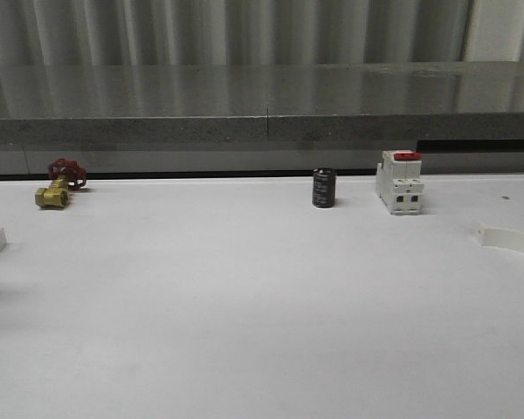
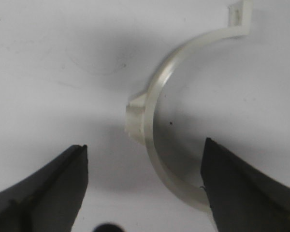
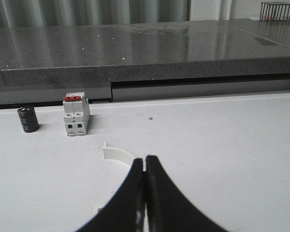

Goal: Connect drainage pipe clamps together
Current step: 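Grasp the white clamp half with the left gripper and lift it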

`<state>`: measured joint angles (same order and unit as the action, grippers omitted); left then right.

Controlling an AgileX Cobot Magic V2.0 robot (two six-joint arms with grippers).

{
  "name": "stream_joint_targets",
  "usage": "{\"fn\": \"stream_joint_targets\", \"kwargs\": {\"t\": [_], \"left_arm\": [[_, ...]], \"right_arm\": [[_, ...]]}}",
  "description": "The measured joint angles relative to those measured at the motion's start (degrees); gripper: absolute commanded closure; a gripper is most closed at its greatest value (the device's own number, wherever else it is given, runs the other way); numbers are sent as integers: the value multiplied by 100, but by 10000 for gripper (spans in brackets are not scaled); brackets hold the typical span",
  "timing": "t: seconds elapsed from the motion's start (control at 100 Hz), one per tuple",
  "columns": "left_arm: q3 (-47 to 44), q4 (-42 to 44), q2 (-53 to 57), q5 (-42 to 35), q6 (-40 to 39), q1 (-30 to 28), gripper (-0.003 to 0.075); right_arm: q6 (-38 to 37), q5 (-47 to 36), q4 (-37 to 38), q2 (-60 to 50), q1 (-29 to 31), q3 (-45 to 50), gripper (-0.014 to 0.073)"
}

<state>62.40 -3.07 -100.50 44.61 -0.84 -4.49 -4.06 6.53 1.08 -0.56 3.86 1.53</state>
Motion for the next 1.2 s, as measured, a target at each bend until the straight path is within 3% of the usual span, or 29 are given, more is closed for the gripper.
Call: {"fn": "stream_joint_targets", "kwargs": {"t": [0.45,0.53,0.69,0.78,1.03,1.2], "left_arm": [[13,-3,-622,-292,0,0,232],[13,-3,-634,-346,0,0,297],[22,-12,-634,-478,0,0,577],[22,-12,-634,-543,0,0,676],[37,-40,-466,-624,-12,166,704],[337,-137,-242,-603,-319,721,704]], "right_arm": [[0,0,0,0,0,0,659],[0,0,0,0,0,0,659],[0,4,0,0,0,0,659],[0,4,0,0,0,0,659],[0,4,0,0,0,0,659],[0,4,0,0,0,0,659]]}}
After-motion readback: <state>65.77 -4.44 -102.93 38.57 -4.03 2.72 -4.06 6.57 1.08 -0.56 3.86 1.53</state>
